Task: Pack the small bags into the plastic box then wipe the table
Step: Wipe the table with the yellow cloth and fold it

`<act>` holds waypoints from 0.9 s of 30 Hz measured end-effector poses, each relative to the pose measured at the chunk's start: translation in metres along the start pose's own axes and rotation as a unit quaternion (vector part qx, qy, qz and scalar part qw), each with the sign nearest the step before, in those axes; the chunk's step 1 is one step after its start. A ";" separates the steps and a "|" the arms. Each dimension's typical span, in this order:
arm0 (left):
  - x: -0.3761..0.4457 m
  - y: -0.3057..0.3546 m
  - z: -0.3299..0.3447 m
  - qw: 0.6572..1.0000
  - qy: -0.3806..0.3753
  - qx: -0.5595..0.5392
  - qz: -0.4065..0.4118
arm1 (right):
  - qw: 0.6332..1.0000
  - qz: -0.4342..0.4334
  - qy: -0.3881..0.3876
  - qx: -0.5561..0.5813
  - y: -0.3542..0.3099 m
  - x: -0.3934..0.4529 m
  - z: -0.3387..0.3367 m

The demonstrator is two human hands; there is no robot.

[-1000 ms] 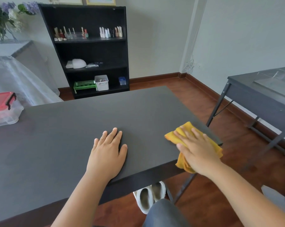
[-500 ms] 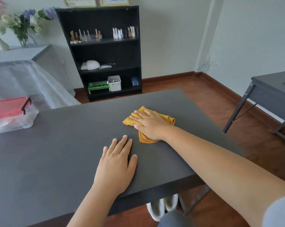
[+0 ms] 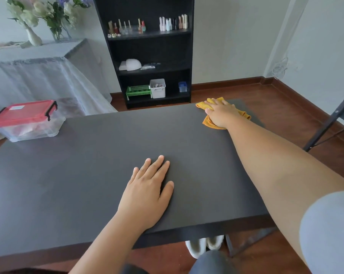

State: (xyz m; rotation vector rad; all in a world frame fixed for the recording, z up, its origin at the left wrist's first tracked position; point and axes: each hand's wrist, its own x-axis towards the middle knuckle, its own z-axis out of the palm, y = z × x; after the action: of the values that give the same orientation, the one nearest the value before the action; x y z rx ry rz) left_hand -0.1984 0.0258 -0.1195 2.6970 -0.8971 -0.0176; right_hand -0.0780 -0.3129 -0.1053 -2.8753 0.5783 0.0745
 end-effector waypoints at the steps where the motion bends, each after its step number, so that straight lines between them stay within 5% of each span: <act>1: 0.000 0.000 0.000 1.000 -0.001 0.000 0.000 | 1.000 0.016 0.003 -0.001 0.008 0.001 -0.001; 10: -0.001 0.001 -0.002 1.000 -0.003 -0.014 0.000 | 0.993 0.115 0.026 0.006 0.047 -0.017 -0.002; 27: 0.002 0.002 -0.001 1.000 -0.003 0.003 0.017 | 0.996 0.089 0.016 -0.025 0.050 -0.225 0.024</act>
State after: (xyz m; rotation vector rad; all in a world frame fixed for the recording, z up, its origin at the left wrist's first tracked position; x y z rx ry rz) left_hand -0.1978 0.0235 -0.1183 2.6881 -0.9466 -0.0171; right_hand -0.3048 -0.2682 -0.1177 -2.8716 0.8491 0.0701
